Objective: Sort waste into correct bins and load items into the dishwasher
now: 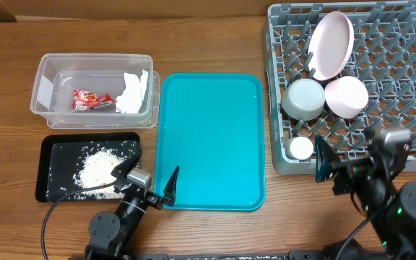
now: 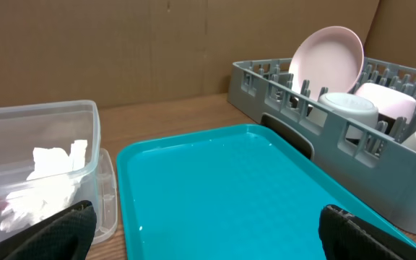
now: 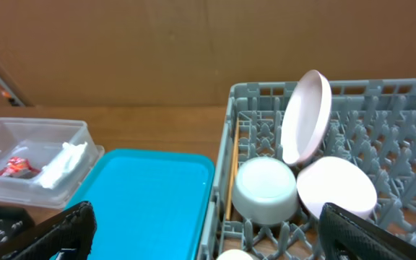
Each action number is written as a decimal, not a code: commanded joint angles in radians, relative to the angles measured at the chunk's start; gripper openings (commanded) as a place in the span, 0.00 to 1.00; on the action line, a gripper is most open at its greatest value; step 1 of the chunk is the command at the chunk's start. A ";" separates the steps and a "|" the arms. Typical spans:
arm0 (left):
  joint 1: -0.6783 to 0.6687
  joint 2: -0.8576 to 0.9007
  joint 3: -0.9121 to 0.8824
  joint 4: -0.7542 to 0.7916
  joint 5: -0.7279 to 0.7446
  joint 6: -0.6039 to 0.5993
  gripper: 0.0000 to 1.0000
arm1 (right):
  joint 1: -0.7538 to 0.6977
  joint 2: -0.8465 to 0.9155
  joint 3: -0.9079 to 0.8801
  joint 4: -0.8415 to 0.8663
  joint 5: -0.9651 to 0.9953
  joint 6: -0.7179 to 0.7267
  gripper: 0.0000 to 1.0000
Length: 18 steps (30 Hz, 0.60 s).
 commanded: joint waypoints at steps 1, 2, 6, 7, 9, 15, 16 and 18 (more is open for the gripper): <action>0.010 -0.009 -0.004 0.000 0.015 0.015 1.00 | -0.054 -0.114 -0.115 0.043 -0.076 0.001 1.00; 0.010 -0.009 -0.004 0.000 0.015 0.015 1.00 | -0.074 -0.155 -0.167 0.068 -0.077 0.001 1.00; 0.010 -0.009 -0.004 0.000 0.015 0.015 1.00 | -0.128 -0.261 -0.328 0.183 -0.087 0.002 1.00; 0.010 -0.009 -0.004 0.000 0.015 0.015 1.00 | -0.138 -0.285 -0.368 0.210 -0.095 0.002 1.00; 0.010 -0.009 -0.004 0.000 0.015 0.015 1.00 | -0.158 -0.335 -0.455 0.269 -0.112 0.002 1.00; 0.010 -0.009 -0.004 0.001 0.015 0.015 1.00 | -0.201 -0.446 -0.711 0.477 -0.115 0.002 1.00; 0.010 -0.009 -0.004 0.001 0.015 0.015 1.00 | -0.205 -0.458 -0.755 0.541 -0.115 0.002 1.00; 0.010 -0.009 -0.004 0.001 0.015 0.015 1.00 | -0.206 -0.456 -0.819 0.655 -0.115 0.002 1.00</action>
